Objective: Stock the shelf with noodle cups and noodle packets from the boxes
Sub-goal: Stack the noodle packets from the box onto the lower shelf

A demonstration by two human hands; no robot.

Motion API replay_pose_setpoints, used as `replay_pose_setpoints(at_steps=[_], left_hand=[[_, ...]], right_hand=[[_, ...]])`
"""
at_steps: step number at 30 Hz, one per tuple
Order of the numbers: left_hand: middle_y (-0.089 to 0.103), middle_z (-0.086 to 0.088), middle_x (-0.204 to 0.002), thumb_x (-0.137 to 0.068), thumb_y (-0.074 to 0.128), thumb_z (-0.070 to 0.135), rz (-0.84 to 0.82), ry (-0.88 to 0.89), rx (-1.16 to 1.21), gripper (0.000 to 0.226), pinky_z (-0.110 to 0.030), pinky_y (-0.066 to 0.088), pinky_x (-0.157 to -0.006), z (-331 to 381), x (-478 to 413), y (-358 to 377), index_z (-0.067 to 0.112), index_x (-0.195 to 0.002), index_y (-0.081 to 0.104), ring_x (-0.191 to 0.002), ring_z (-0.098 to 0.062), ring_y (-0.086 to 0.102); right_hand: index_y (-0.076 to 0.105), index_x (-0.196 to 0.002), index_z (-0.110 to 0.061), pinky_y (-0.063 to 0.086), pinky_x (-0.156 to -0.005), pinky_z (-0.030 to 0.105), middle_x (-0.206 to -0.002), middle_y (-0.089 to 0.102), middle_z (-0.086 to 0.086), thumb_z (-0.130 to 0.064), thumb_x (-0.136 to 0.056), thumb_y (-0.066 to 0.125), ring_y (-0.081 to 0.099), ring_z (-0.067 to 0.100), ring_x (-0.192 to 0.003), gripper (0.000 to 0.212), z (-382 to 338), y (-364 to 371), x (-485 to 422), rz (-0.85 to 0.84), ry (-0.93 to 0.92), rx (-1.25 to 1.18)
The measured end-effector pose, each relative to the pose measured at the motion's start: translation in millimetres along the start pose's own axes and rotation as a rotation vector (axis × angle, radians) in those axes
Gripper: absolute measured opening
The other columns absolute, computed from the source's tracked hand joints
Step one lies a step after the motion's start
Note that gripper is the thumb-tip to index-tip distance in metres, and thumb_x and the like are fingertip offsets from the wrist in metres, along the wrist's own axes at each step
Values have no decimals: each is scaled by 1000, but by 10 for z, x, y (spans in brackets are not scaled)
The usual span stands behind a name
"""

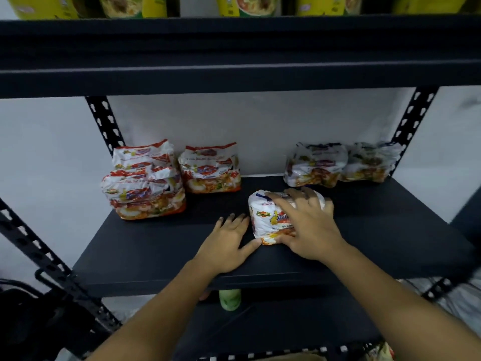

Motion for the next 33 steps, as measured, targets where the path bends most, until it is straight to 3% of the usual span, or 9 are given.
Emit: replay_pose_setpoints(at_steps=[4, 10, 13, 15, 19, 24, 29, 33], left_hand=[[20, -6, -170, -98, 25, 75, -94, 75, -61, 87, -49, 2, -128, 449, -356, 190, 19, -164, 18, -158, -27, 8], [12, -8, -171, -97, 22, 78, -162, 107, -103, 91, -50, 1, -128, 1088, -845, 397, 17, -164, 17, -158, -28, 4], [10, -7, -172, -98, 23, 76, -189, 80, -113, 89, -52, 2, -128, 1274, -1052, 493, 16, -164, 16, -158, -29, 1], [8, -5, -172, -99, 25, 74, -188, 54, -118, 87, -51, 1, -128, 1324, -1117, 531, 17, -165, 14, -159, -28, -1], [6, -1, -173, -98, 21, 76, -153, 35, -122, 87, -48, 1, -128, 1289, -1133, 562, 21, -165, 13, -159, -24, -2], [7, 3, -173, -96, 20, 78, -130, 30, -131, 87, -45, 1, -129, 1277, -1146, 562, 24, -165, 14, -159, -19, 0], [7, 6, -172, -96, 20, 79, -121, 22, -125, 88, -43, 0, -129, 1254, -1158, 575, 26, -165, 14, -159, -16, -1], [5, 8, -172, -95, 19, 80, -122, 13, -130, 87, -41, -1, -129, 1239, -1166, 582, 28, -165, 12, -158, -14, -3]], right_hand=[[1, -152, -51, 16, -112, 73, -159, 31, -3, -71, -71, 74, 13, 35, -151, 110, 480, -22, 210, -8, 63, 84], [24, -152, -31, 4, -117, 73, -154, 31, 4, -73, -75, 69, 15, 36, -149, 99, 1328, -98, 466, -28, 203, 181], [38, -146, -35, 5, -113, 76, -152, 29, 17, -76, -67, 74, 17, 48, -145, 96, 1722, -117, 585, 12, 326, 239], [41, -144, -39, 15, -110, 72, -150, 31, 17, -78, -67, 73, 23, 48, -141, 92, 1945, -114, 640, 36, 406, 275], [35, -149, -40, 26, -111, 59, -152, 34, 16, -74, -78, 66, 24, 46, -142, 85, 2186, -77, 562, 17, 433, 311], [-6, -154, -48, 28, -113, 58, -161, 20, 11, -57, -83, 74, 14, 46, -147, 108, 2452, 37, 309, 16, 408, 284], [-1, -158, -43, 16, -119, 61, -162, 11, 12, -34, -83, 78, 2, 48, -150, 109, 2655, 232, 126, -9, 404, 246], [-11, -155, -43, 11, -121, 60, -161, 8, 11, -23, -80, 75, -1, 48, -150, 116, 2777, 329, -41, 0, 414, 242]])
Point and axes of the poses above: each hand's wrist, its own x-axis away from the middle knuckle, its own y-axis out of the palm, z = x × y, the point moved 9 cm from there along -x, towards the middle knuckle
